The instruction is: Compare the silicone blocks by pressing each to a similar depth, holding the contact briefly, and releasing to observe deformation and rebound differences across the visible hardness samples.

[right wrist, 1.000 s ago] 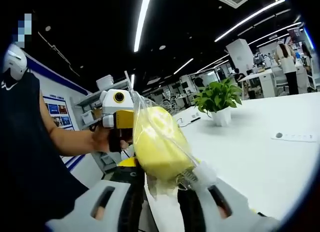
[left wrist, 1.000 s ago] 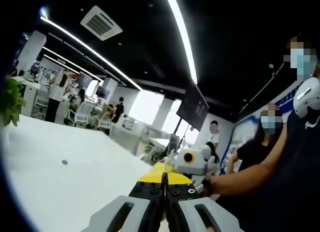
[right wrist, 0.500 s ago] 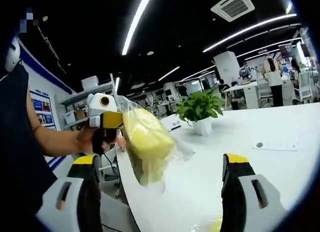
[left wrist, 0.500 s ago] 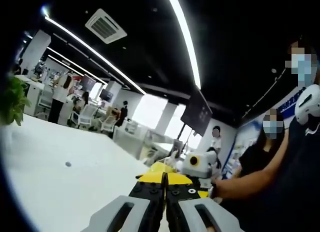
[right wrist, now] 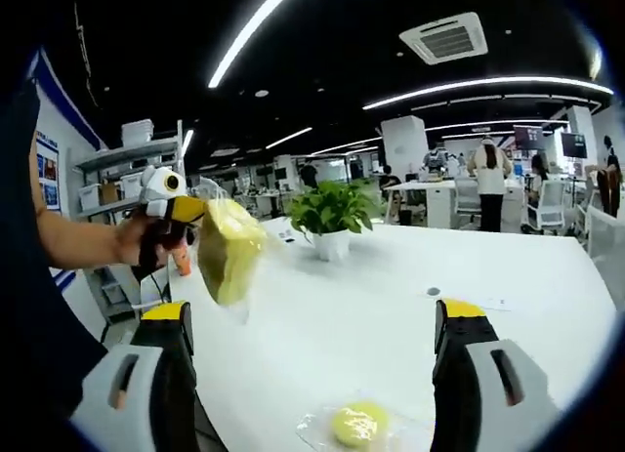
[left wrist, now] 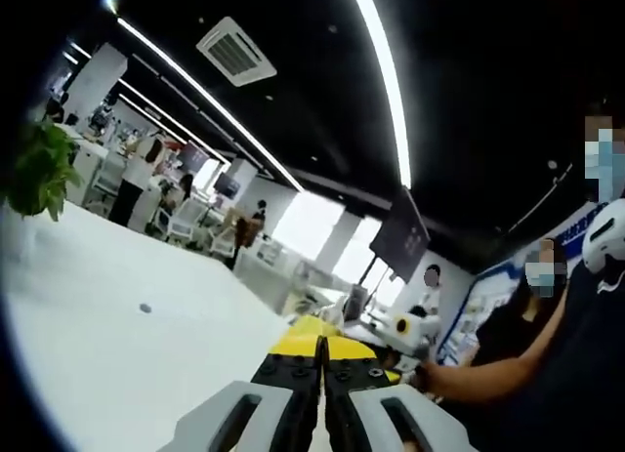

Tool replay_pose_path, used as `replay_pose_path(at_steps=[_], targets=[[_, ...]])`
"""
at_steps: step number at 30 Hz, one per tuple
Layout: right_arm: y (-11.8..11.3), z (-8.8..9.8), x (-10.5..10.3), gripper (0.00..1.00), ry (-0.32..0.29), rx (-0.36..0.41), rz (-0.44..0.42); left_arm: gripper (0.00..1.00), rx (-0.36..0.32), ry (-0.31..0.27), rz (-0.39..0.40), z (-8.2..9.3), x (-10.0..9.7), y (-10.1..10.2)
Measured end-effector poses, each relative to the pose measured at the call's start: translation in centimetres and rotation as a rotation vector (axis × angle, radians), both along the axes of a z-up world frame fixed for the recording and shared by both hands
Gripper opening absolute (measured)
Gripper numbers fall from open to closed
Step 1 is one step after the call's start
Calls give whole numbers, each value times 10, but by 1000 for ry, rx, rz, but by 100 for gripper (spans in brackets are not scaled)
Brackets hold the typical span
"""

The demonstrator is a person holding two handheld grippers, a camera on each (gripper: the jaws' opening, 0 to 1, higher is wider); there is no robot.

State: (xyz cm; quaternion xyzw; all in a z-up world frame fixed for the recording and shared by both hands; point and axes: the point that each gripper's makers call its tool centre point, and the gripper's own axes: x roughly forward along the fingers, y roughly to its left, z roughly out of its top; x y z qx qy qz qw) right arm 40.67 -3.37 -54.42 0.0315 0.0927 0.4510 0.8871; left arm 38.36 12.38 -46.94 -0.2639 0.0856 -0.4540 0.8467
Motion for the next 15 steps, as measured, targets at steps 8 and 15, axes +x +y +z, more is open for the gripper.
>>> replay_pose_path(at_steps=[8,15], targets=[[-50,-34,-10,97,7,-36,-99,0,-12,39,30,-11,3,14],[-94,-66,-25,97,53,-60,-197,0,-12,65,47,-21,5,20]])
